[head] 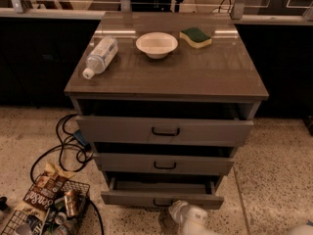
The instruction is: Close bottom drawer
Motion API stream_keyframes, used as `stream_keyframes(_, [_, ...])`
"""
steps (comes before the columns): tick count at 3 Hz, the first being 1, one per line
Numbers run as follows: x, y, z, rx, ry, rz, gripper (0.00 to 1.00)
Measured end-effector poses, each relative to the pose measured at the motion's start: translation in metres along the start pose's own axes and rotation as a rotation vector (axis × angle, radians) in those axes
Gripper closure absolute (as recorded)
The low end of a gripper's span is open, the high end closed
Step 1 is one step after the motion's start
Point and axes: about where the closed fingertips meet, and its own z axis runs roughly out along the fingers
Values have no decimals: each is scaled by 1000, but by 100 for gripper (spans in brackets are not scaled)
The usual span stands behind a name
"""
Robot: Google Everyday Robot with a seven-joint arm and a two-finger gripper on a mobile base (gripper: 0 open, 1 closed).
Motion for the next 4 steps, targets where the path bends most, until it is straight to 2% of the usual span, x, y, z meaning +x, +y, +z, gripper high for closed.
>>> stream_keyframes(4, [-5,0,4,6,-17,2,100])
